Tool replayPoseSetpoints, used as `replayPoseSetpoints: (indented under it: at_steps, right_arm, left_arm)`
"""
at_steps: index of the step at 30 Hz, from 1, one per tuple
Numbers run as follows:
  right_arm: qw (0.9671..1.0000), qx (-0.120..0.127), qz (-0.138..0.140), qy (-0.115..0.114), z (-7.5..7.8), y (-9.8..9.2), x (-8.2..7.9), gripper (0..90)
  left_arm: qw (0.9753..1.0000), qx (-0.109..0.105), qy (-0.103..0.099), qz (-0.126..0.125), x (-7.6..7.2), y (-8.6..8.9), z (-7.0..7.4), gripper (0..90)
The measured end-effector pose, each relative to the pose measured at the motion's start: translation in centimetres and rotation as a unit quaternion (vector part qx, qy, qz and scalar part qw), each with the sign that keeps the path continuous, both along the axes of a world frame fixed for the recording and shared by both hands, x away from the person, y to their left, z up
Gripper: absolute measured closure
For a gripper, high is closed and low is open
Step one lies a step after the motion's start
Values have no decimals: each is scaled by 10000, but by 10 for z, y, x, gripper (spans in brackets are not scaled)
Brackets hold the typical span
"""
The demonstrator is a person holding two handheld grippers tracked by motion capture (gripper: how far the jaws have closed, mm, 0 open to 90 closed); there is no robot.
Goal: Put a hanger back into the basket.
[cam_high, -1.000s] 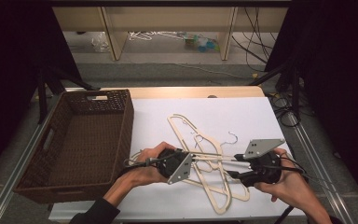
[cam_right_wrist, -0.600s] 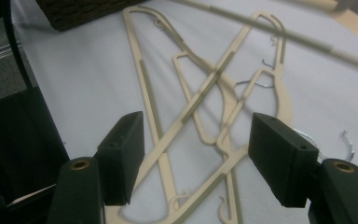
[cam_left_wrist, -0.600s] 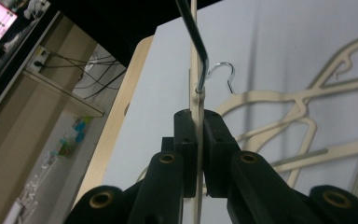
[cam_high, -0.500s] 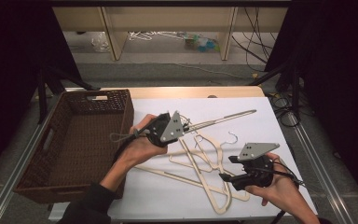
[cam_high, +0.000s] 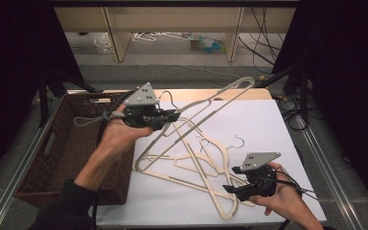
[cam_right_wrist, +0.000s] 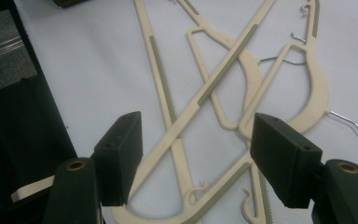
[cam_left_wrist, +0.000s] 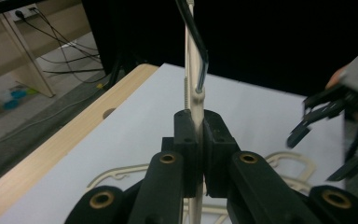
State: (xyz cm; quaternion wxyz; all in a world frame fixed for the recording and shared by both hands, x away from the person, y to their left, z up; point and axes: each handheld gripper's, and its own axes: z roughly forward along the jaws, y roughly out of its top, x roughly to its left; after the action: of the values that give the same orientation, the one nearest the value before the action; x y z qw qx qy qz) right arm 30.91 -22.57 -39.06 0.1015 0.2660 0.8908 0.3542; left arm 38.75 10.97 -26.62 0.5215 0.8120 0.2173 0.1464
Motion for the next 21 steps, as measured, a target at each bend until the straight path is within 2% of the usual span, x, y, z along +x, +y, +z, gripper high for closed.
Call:
replayPoseSetpoints:
  at_steps: [2,3,4,7,8,10,11,12,13,14,15,16,18,19,20,21]
  right_arm:
    - [10000,-12,0,2,-3,0,0,351]
    - [10000,-51,41,66,-4,-1,1,351]
    - [10000,-55,50,64,-4,-1,1,351]
    - [9999,-62,55,99,-5,-1,1,351]
    - [10000,-33,20,53,-6,-1,0,351]
    - [9999,-41,57,97,-7,-1,1,351]
    - [9999,-69,59,106,-7,-1,1,351]
    - [9999,-69,59,106,-7,-1,1,351]
    - [9999,-72,98,78,-9,-1,2,351]
    - [9999,-72,98,78,-9,-1,2,351]
    - [9998,-84,122,112,-9,-2,2,351]
    - [9998,-58,32,178,-10,-1,1,351]
    - [9998,-104,85,176,-11,-1,2,350]
    - [9998,-73,66,150,-13,0,2,349]
    - [9997,-114,90,209,-12,-1,2,348]
    - [9997,-114,90,209,-12,-1,2,348]
  left_arm:
    - [9998,-146,115,-5,-3,9,8,855]
    - [9995,-230,210,25,-7,20,18,855]
    - [9995,-230,210,25,-7,20,18,855]
    - [9985,-416,342,95,-10,42,33,855]
    - [9982,-451,342,196,-13,57,43,855]
    - [9982,-443,317,236,-13,62,46,855]
    - [9983,-377,218,392,-17,79,55,855]
    - [9983,-377,218,392,-17,79,55,855]
    - [9978,-296,148,574,-19,96,61,855]
    - [9978,-296,148,574,-19,96,61,855]
    - [9974,-241,126,672,-21,107,62,855]
    - [9967,-197,120,775,-22,116,62,855]
    - [9952,-154,83,967,-25,134,60,855]
    - [9938,-146,77,1104,-25,148,55,855]
    - [9938,-146,77,1104,-25,148,55,855]
    - [9928,-132,77,1185,-26,158,51,855]
